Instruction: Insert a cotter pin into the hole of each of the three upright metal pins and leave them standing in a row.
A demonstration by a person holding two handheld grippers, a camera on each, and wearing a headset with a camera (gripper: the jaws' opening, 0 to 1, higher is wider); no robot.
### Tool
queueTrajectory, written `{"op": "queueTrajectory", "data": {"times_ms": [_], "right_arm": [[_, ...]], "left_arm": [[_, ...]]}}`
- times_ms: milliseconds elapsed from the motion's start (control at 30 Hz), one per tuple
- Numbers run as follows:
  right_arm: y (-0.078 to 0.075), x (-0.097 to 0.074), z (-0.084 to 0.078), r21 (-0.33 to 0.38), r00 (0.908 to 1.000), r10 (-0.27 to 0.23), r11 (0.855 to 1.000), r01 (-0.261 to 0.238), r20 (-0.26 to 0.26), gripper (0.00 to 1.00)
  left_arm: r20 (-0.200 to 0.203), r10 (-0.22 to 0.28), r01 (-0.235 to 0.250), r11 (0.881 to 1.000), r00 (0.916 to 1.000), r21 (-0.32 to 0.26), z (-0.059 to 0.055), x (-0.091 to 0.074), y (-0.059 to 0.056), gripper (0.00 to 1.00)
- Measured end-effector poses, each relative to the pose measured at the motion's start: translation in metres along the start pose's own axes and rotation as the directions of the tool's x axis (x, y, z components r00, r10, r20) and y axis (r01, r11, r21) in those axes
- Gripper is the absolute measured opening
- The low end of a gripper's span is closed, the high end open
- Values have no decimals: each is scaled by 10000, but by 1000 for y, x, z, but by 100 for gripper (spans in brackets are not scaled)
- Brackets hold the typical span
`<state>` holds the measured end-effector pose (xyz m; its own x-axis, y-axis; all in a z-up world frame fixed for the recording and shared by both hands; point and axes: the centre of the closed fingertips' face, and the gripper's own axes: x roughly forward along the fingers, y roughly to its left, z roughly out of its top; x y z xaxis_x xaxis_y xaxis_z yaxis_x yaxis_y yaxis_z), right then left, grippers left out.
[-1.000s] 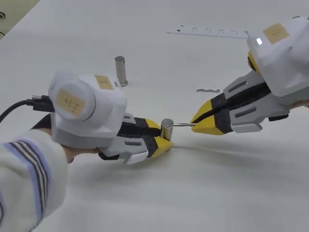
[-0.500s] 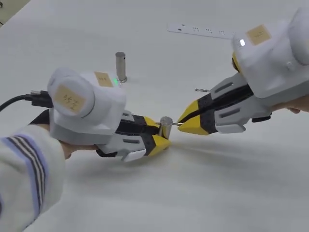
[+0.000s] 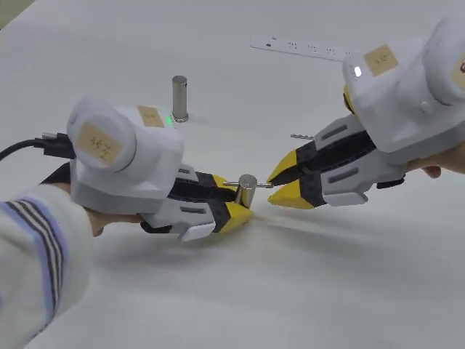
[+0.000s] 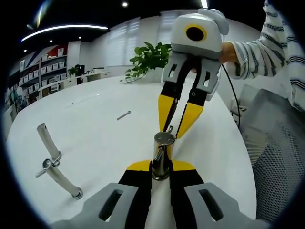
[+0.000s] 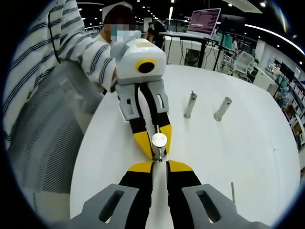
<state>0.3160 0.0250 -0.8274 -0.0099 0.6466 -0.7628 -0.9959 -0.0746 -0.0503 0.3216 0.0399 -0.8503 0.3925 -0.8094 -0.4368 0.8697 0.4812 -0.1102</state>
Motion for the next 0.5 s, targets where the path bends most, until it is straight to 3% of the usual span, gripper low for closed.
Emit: {"op": "queueTrajectory", "data": {"times_ms": [267, 500], "right_arm": [[0, -5, 9, 204, 9997, -134, 9997, 130, 194, 5], [3, -6, 17, -71, 9998, -19, 10000, 20, 177, 3]], "left_arm": [[119, 17, -16, 10000, 9999, -74, 1, 0, -1, 12], [144, 3, -1, 9999, 9999, -101, 1, 0, 0, 12]]}}
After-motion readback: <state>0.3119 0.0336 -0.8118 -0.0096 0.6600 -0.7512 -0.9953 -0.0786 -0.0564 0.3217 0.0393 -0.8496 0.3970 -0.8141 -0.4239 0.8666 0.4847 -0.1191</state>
